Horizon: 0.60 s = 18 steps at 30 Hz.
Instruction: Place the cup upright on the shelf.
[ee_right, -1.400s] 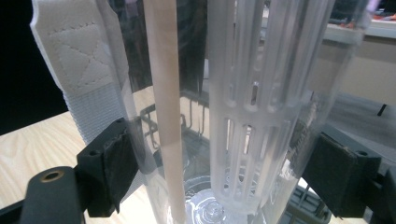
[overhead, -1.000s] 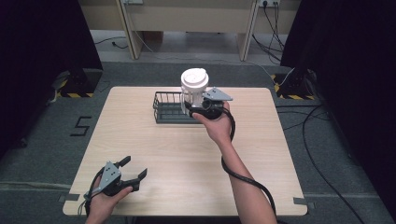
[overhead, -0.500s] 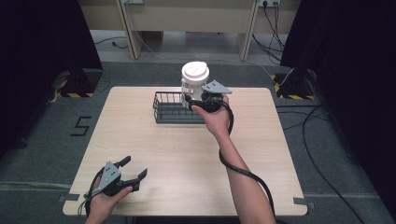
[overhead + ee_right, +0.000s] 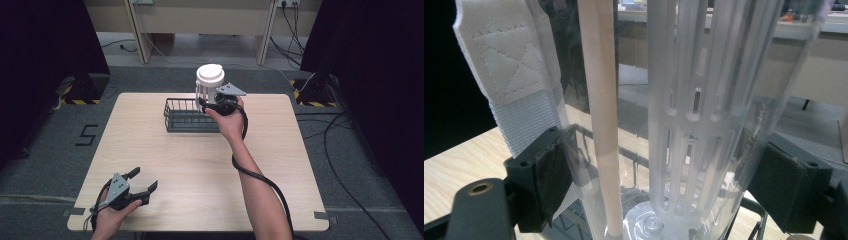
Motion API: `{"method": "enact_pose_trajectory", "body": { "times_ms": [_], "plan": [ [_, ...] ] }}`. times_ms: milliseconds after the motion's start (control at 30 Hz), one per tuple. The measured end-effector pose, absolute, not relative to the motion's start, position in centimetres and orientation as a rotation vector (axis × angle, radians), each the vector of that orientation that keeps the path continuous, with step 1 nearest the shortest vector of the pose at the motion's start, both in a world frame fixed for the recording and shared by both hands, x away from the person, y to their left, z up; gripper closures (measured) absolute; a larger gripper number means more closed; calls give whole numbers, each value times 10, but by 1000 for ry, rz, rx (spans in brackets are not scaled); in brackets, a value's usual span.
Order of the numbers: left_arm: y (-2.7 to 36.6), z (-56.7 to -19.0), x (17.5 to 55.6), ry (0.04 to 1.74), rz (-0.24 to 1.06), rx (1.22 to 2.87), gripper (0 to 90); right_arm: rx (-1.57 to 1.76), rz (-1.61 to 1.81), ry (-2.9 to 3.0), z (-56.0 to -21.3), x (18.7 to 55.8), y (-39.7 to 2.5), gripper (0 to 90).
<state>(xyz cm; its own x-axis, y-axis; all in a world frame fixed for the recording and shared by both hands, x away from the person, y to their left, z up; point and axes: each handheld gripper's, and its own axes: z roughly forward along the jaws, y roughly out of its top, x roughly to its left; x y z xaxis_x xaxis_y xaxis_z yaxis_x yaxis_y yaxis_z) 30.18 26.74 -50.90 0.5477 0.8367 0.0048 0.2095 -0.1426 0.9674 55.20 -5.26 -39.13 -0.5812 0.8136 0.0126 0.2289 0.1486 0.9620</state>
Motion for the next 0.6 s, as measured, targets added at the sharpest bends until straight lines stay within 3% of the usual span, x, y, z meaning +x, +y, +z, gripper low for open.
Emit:
{"method": "enact_pose_trajectory", "body": {
  "times_ms": [600],
  "plan": [
    [267, -509, 302, 893, 691, 1661, 175, 1056, 1410, 1887, -397, 575, -48, 185]
  ]
}}
